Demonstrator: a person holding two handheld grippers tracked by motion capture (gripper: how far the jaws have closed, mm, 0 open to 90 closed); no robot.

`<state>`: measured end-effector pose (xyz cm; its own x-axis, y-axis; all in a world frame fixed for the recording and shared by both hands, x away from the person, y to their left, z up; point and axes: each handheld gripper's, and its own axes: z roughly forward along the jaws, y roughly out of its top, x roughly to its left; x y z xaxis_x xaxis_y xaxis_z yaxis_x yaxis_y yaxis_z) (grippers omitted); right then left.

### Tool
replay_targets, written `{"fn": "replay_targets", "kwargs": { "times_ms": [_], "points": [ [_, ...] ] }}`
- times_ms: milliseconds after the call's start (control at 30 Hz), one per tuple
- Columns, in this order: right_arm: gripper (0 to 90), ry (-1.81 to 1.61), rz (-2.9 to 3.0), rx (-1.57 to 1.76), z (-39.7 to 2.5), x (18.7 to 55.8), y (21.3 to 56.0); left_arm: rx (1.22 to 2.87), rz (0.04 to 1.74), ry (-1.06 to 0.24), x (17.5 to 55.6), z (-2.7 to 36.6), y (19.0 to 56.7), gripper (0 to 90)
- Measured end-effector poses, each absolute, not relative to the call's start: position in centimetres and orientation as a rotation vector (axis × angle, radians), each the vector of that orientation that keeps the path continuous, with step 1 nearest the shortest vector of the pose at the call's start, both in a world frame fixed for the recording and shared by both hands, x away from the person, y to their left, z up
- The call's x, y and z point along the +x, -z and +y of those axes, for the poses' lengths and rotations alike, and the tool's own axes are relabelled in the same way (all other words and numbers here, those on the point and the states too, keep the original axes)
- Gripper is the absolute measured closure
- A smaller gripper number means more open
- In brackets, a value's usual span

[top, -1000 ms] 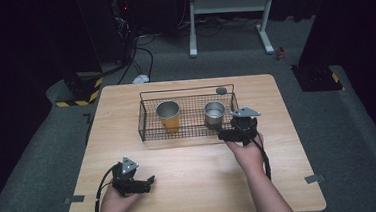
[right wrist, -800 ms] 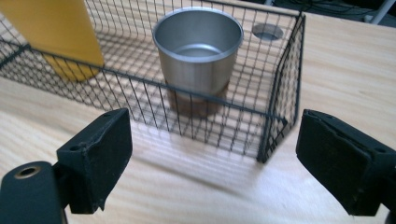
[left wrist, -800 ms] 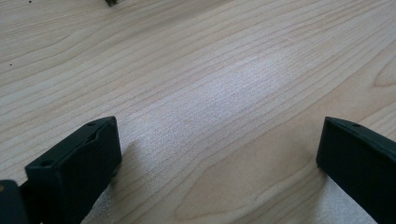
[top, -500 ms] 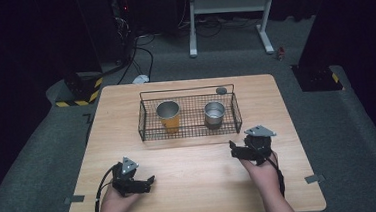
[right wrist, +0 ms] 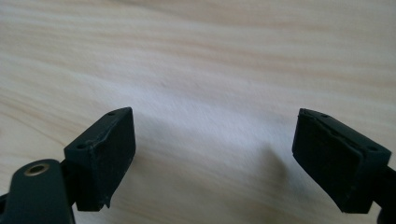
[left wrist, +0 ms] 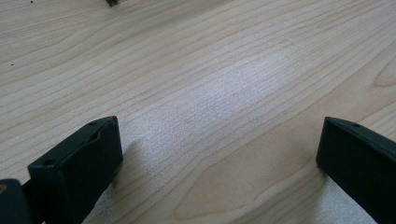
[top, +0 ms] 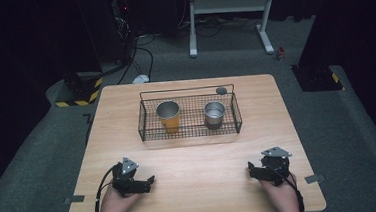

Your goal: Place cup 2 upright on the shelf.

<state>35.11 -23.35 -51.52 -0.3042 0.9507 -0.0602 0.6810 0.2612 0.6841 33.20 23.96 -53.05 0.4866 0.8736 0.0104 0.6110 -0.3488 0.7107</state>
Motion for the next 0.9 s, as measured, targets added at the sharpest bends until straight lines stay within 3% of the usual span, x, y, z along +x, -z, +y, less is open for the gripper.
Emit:
{"fn": "replay_targets", "kwargs": {
  "times_ms": [900],
  "points": [
    [12.0, -0.842, 2.076, 1.478, -24.09, 34.76, 52.46, 2.053, 1.265, -0.536, 33.26, 24.06, 53.07, 1.2]
  ]
}}
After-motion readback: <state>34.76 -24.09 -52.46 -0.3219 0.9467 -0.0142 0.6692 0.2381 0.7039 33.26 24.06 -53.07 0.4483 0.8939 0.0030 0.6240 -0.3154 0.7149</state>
